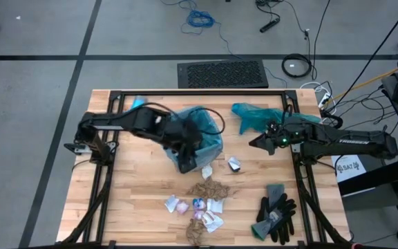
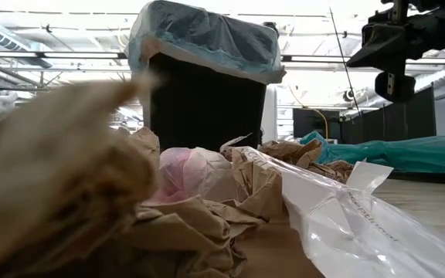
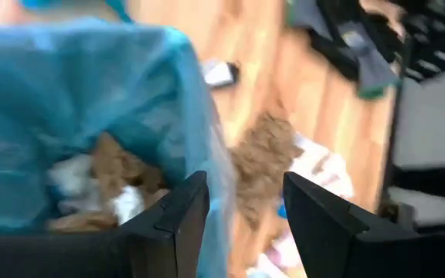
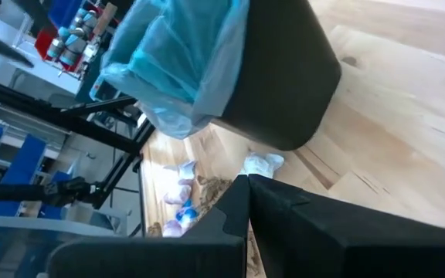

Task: Place trash/remove bag and relplace
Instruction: Put the brown paper trash into the trash bag

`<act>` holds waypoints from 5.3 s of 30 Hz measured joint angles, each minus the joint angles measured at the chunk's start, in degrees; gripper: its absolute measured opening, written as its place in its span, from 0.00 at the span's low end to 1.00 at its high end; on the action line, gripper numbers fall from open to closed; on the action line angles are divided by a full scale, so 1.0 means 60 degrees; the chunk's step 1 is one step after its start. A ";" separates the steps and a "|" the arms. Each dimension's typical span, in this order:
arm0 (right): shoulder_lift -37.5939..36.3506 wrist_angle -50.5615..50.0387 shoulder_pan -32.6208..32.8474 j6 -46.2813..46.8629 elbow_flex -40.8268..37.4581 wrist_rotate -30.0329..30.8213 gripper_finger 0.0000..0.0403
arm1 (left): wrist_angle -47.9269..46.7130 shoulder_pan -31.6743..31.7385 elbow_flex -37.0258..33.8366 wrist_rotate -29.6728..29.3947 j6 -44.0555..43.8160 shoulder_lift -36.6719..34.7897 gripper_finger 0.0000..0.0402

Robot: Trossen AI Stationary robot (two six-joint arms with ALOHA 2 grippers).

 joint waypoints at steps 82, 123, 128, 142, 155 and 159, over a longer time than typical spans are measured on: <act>1.0294 -0.2421 0.5756 -0.2637 0.6179 0.1927 0.34 | 1.3256 -0.6730 -1.3799 -0.2865 -0.6415 -0.4568 0.43; 1.1452 -0.3585 0.5685 -0.0488 0.8563 0.2547 0.01 | 1.3415 -0.5671 -1.3795 -0.3125 -0.4269 -0.4568 0.43; 1.1435 -0.5494 0.6230 -0.0229 1.0566 0.3071 0.00 | 1.3407 -0.5531 -1.3795 -0.3177 -0.3126 -0.4568 0.43; 1.1428 -0.5512 0.5601 -0.2697 1.4025 0.6567 0.00 | 1.3400 -0.5314 -1.3795 -0.3214 -0.2682 -0.4568 0.43; 1.1559 -0.4752 0.2994 -0.4240 1.4044 0.6377 0.05 | 1.3451 -0.5175 -1.3795 -0.3206 -0.2500 -0.4568 0.43; 1.1562 -0.4790 0.2438 -0.4081 1.4044 0.5340 0.10 | 1.3440 -0.5175 -1.3795 -0.3206 -0.2500 -0.4568 0.43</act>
